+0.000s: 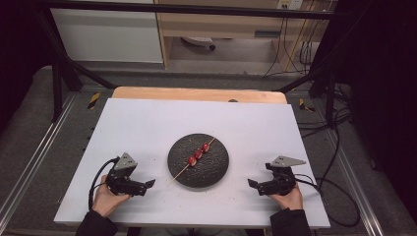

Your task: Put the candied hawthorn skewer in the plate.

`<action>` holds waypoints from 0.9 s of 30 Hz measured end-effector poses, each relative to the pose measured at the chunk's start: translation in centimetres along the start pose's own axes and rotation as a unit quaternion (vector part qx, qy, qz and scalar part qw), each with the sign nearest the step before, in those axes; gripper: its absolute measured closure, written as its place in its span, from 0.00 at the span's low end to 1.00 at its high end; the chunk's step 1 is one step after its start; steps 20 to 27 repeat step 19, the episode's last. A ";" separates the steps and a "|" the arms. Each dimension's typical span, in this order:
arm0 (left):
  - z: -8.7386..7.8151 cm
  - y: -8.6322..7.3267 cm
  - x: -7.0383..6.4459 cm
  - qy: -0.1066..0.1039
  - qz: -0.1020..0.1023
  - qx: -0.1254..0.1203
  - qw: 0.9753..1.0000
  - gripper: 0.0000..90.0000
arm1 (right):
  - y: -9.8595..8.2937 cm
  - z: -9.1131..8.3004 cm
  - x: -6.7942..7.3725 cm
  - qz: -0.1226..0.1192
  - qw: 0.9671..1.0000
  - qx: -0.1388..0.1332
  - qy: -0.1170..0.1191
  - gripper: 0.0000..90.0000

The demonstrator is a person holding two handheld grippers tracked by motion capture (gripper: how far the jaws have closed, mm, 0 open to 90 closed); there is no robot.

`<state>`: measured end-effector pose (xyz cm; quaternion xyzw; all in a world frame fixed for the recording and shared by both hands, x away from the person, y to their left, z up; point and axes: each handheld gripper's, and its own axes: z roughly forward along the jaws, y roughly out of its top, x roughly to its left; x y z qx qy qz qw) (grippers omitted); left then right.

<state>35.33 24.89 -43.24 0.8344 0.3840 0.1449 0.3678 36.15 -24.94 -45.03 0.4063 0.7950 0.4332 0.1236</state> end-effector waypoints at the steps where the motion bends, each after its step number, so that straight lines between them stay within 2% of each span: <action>1: 0.0 -0.3 0.1 -0.002 -0.002 0.000 1.000 0.07 | 0.0 0.0 0.0 -0.002 1.000 0.001 0.000 0.00; 8: -0.1 -2.4 1.1 -0.006 -0.016 -0.005 1.000 0.07 | -0.2 0.1 0.1 -0.004 1.000 0.009 0.000 0.00; 11: -0.2 -2.7 1.3 -0.003 -0.017 -0.014 1.000 0.07 | -0.3 0.2 0.1 -0.005 1.000 0.011 0.002 0.00; 15: -0.3 -2.9 1.4 -0.003 -0.012 -0.015 1.000 0.07 | -0.4 0.2 0.1 -0.005 1.000 0.012 0.002 0.00; 27: -0.4 -3.0 1.5 -0.003 -0.016 -0.016 1.000 0.07 | -0.4 0.1 0.1 -0.008 1.000 0.013 0.004 0.00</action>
